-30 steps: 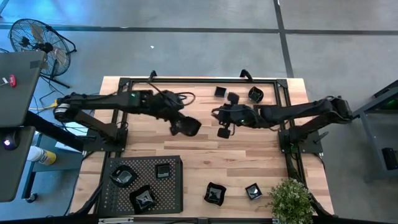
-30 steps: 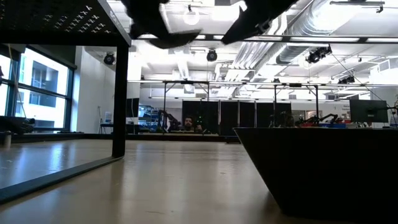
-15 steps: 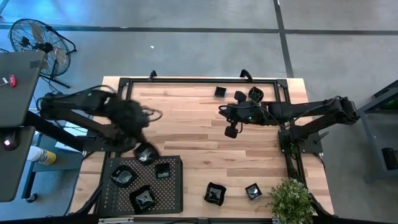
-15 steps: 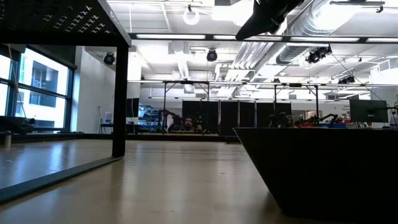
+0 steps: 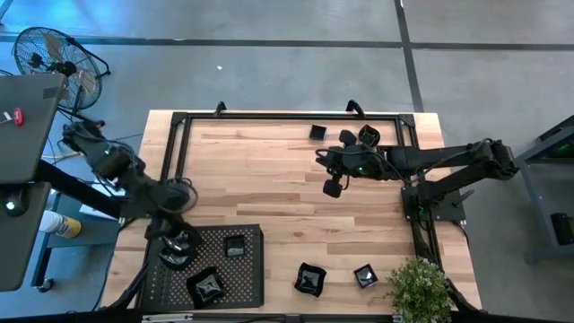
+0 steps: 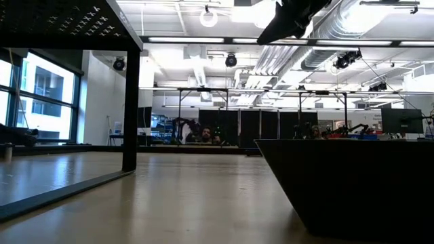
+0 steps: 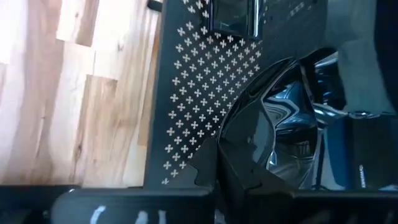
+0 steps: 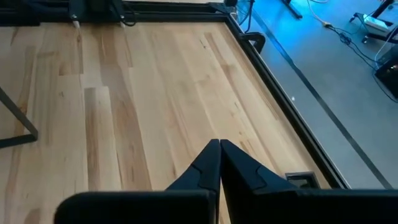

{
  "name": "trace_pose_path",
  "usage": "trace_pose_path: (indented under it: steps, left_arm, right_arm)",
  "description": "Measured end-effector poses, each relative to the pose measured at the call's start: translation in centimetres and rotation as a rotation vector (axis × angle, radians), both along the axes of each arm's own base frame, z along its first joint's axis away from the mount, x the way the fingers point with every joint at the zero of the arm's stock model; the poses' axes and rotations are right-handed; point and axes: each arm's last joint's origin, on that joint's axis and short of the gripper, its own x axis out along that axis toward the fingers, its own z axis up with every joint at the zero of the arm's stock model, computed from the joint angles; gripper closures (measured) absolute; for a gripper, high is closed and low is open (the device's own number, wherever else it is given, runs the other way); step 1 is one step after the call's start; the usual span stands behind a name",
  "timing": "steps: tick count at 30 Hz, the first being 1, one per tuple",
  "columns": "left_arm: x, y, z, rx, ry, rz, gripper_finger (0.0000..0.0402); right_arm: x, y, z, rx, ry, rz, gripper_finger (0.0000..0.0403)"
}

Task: Pick & Place Mini shaped plates
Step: Stack the leaf-shaped plate on top of the leaf-shaped plate on the shelf

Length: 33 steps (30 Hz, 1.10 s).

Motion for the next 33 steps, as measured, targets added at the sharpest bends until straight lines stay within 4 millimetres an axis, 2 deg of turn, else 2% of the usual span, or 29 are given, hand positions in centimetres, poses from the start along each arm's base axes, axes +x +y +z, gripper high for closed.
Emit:
trace_pose_path:
  steps: [11, 20, 26, 29, 33]
  left_arm:
    - [-0.3, -2.9, -3.1, -0.063, 0.064, -0.004, 0.0401]
    - [-1.5, -3.7, -3.4, -0.055, 0.111, 0.046, 0.0401]
    - [-1.3, -4.2, -3.8, -0.039, 0.159, 0.044, 0.04]
    - [-1.2, -4.4, -4.1, -0.006, 0.181, 0.045, 0.0387]
    - [-1.0, -4.6, -4.3, 0.008, 0.203, 0.062, 0.0352]
  right_arm:
    - [0.0, 0.0, 0.0, 0.014, -0.01, -0.021, 0.04]
    - [0.0, 0.0, 0.0, 0.013, -0.01, -0.022, 0.0402]
    - [0.0, 0.0, 0.0, 0.009, -0.008, -0.019, 0.0399]
    - [0.0, 0.0, 0.0, 0.007, -0.008, -0.018, 0.04]
    - [0.0, 0.0, 0.0, 0.011, -0.007, -0.012, 0.0401]
